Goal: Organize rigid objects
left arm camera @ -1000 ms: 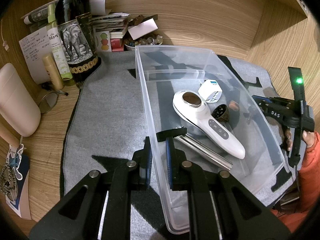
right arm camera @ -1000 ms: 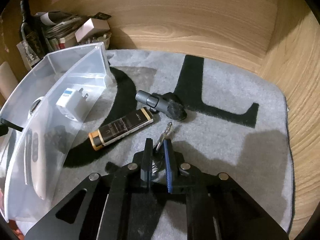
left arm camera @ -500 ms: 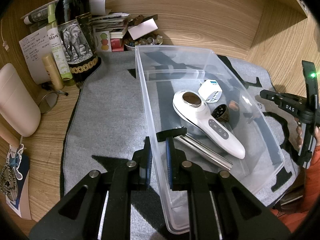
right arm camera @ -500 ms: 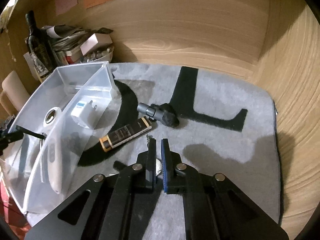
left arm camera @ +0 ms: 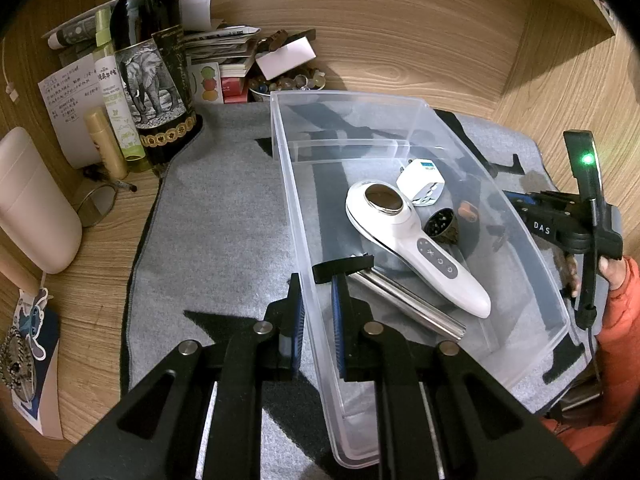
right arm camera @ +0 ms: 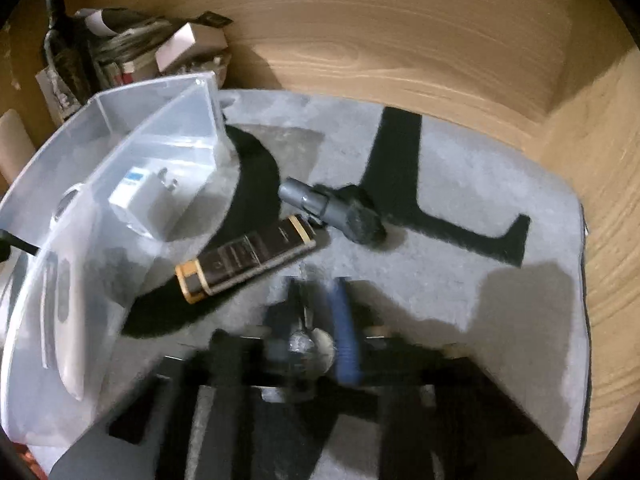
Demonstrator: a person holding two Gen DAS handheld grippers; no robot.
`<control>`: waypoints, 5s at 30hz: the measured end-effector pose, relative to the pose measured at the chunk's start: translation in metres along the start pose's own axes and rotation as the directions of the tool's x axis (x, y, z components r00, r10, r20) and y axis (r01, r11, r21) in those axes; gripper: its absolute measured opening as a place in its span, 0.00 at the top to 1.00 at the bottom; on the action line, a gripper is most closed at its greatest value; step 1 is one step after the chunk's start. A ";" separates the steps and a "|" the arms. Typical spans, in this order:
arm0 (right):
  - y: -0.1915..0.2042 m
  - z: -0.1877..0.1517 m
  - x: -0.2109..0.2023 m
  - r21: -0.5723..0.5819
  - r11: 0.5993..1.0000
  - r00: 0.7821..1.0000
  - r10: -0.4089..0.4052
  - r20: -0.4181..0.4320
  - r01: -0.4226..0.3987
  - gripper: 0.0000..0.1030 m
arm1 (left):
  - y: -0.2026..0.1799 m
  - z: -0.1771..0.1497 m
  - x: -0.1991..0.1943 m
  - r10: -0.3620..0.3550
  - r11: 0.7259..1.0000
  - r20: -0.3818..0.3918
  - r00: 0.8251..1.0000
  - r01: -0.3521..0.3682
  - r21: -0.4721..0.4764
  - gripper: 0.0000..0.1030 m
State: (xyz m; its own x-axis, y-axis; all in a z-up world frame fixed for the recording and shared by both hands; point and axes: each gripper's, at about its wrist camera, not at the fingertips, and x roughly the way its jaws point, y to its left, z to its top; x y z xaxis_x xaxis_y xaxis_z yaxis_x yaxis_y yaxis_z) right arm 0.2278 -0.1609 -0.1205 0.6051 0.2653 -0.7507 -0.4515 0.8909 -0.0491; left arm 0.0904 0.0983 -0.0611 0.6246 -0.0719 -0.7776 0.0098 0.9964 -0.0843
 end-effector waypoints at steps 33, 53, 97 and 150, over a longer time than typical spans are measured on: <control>0.031 0.035 -0.140 -0.061 0.998 0.930 0.045 0.364 -0.025 0.96 | 0.001 -0.001 -0.001 0.003 1.000 -0.002 1.000 -0.003 0.003 0.89; -0.004 -0.023 -0.013 -0.107 0.994 0.999 0.037 -0.021 -0.039 0.30 | -0.001 0.000 0.000 0.021 1.000 -0.008 1.000 -0.021 -0.004 0.89; 0.041 0.033 -0.142 -0.172 0.979 0.905 0.172 0.389 -0.112 0.75 | -0.005 0.004 0.004 0.047 0.999 -0.018 0.999 -0.047 -0.015 0.89; 0.129 0.028 -0.066 -0.335 0.912 0.952 0.286 0.110 -0.236 0.49 | -0.008 0.006 0.005 0.048 0.999 -0.017 0.999 -0.048 -0.014 0.89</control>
State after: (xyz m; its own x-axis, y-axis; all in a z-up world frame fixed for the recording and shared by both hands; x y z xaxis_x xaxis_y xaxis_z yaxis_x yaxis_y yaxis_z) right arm 0.1476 -0.0528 -0.0588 0.5187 0.5479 -0.6563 -0.7741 0.6268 -0.0885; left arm 0.0979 0.0901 -0.0604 0.6111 -0.0252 -0.7912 -0.0309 0.9980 -0.0556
